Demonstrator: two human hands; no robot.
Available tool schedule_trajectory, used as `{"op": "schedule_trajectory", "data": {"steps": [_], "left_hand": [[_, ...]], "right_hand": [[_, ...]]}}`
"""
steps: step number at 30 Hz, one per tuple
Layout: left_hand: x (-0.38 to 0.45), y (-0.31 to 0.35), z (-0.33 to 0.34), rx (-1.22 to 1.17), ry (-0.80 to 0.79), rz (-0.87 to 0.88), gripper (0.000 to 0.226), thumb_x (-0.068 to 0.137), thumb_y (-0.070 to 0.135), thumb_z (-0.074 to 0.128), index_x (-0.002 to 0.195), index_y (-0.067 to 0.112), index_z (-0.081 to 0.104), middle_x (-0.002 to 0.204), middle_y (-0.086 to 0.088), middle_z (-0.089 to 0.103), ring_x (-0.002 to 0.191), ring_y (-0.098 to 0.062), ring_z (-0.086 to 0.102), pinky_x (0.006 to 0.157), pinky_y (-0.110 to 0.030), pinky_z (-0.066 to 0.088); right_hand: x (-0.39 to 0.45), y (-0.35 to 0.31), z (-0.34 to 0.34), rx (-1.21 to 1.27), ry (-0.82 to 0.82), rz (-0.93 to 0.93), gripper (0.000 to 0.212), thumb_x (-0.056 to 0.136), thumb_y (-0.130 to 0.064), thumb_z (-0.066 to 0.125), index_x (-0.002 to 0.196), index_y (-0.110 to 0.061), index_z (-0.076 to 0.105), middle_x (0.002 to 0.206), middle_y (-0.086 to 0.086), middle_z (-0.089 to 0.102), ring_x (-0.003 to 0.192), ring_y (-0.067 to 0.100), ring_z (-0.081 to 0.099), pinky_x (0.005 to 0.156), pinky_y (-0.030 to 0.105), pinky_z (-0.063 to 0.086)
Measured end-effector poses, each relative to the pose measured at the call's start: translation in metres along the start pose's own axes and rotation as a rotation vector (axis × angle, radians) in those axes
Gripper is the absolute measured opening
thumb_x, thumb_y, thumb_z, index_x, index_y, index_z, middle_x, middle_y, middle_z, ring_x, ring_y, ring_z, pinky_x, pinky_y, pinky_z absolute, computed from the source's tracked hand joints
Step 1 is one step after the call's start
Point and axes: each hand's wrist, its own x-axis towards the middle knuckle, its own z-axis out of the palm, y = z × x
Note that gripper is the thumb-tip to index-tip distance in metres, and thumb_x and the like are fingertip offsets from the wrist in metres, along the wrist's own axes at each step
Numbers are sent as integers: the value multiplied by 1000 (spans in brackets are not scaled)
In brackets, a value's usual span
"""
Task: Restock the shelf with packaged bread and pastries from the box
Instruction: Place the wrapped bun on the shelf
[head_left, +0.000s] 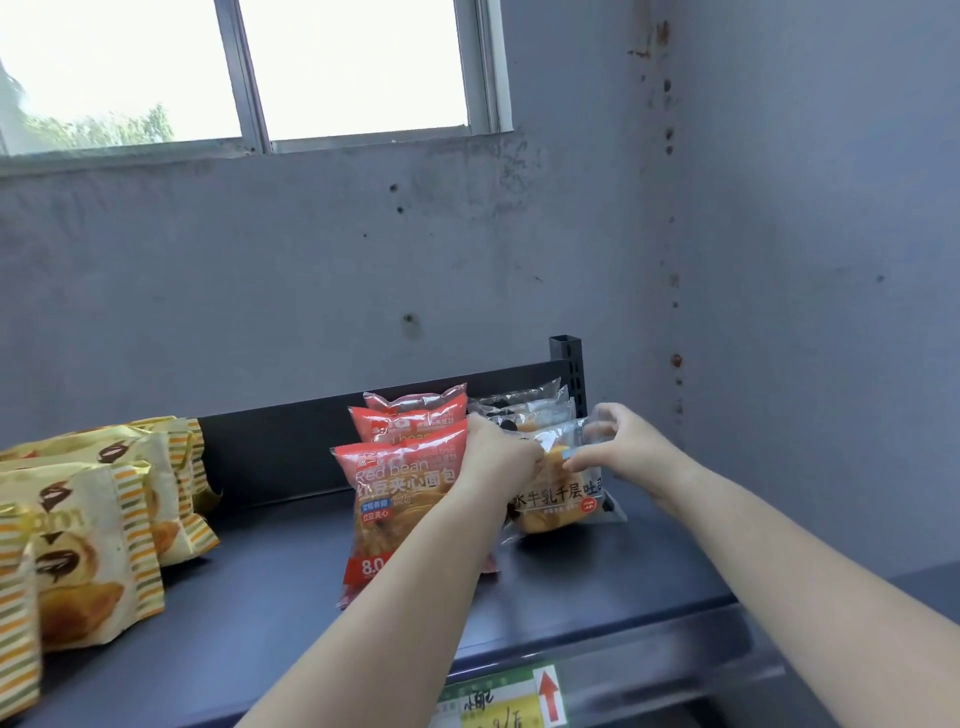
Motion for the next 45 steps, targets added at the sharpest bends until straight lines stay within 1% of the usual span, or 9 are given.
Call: {"op": "schedule_trajectory", "data": {"steps": [2,5,8,10,13,20,25,35,45], "left_hand": [[8,-2,-3,39,-33,70,79,87,2,57,150,9,10,117,-11,51,58,-7,42,43,-15,38],[-8,16,-12,124,-17,216,71,88,3,55,149,12,19,148,-8,34,60,0,41,36,-4,37],[-8,17,-21,223,-4,318,59,88,5,55,143,13,35,143,-6,42,74,-1,49,45,-1,39],[-12,15,-34,278,68,385,50,87,8,56,135,14,46,133,-4,52,98,-11,54,68,-12,43],[-17,3,-69,450,199,439,34,87,15,55,121,20,59,114,4,62,98,-14,57,82,-27,47],[-57,-44,-202,761,500,308,22,87,18,52,104,20,66,85,8,57,88,-18,56,72,-27,44],[-125,-93,-312,999,669,177,25,89,21,49,108,21,65,108,2,65,101,-21,59,72,-28,43],[-283,-213,-465,1245,709,-262,26,90,23,46,109,23,64,114,1,65,105,-24,59,79,-31,46],[-409,-385,-535,1065,621,-824,24,90,22,45,105,22,64,110,-2,65,100,-25,59,72,-29,44]], "right_hand": [[0,0,-1,-9,46,-23,85,74,-6,76,144,-11,29,125,5,52,104,17,48,82,27,39],[-3,-3,2,-101,104,-80,92,74,-11,77,148,-12,22,139,8,43,117,19,44,93,29,37],[-8,-11,7,-287,302,-233,88,71,-18,78,144,-15,30,143,8,36,132,24,33,106,35,30],[-12,-23,13,-405,421,-382,74,72,-22,73,138,-18,39,140,3,41,132,24,33,106,38,28],[-18,-56,34,-476,427,-606,50,77,-21,67,125,-19,52,130,-2,52,124,20,42,101,36,30],[-45,-129,138,-532,80,-884,23,85,-24,59,108,-20,61,101,-7,62,85,11,52,75,26,44],[-93,-172,257,-539,-132,-1019,19,85,-27,55,102,-22,62,91,-9,58,86,17,52,69,27,37],[-253,-189,492,-584,-574,-1301,23,87,-29,50,105,-18,60,102,0,64,97,25,60,62,28,35],[-374,-144,680,-708,-1068,-1323,11,90,-28,48,90,-17,48,101,4,62,88,26,57,63,29,39]]}}
